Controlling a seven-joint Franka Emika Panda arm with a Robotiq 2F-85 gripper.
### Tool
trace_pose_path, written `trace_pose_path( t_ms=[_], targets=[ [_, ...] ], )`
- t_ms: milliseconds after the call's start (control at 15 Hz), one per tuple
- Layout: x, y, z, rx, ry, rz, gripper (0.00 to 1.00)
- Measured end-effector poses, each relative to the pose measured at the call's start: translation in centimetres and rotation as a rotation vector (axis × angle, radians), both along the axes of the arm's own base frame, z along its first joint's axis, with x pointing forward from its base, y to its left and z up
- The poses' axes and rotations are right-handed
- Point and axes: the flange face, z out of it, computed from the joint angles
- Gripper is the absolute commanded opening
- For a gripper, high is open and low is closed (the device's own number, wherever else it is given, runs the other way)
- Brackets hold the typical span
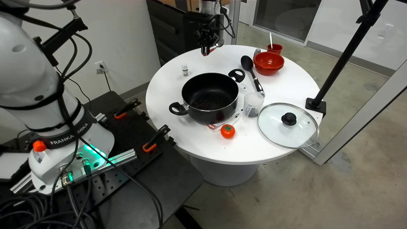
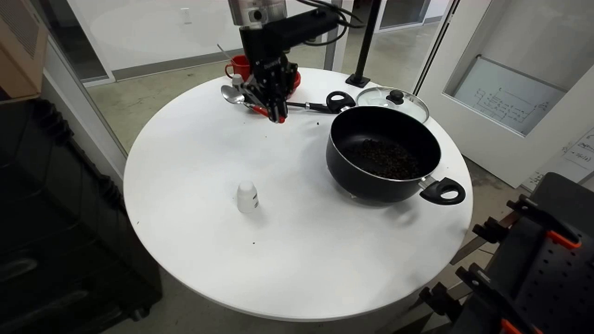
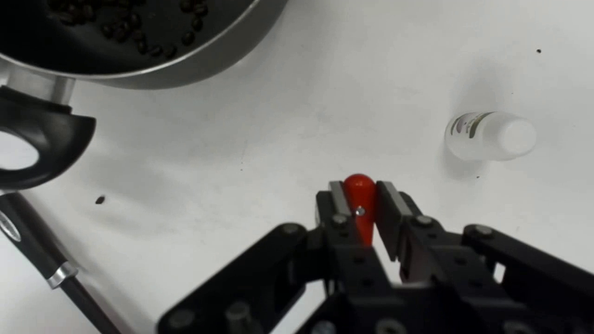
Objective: Pick up the spoon from the table, scoop some of the contents from the black pot and put them in the colourless cup.
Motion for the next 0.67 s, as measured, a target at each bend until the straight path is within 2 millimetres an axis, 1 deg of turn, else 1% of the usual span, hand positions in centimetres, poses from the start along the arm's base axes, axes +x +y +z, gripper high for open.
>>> trace_pose_path(
  t_ms=[200, 333, 400, 467, 667],
  targets=[
    [-0.1, 1.0, 2.9, -0.007, -0.021, 0.023, 0.05],
    [-0.9, 1.7, 4.4, -0.016, -0.059, 0.030, 0.05],
    [-1.6, 2.1, 4.9, -0.019, -0.084, 0.030, 0.05],
    [-2.5, 2.5, 5.3, -0.018, -0.109, 0.028, 0.20],
    [-5.3, 3.2, 6.2, -0.011, -0.154, 0.024, 0.20]
  ],
)
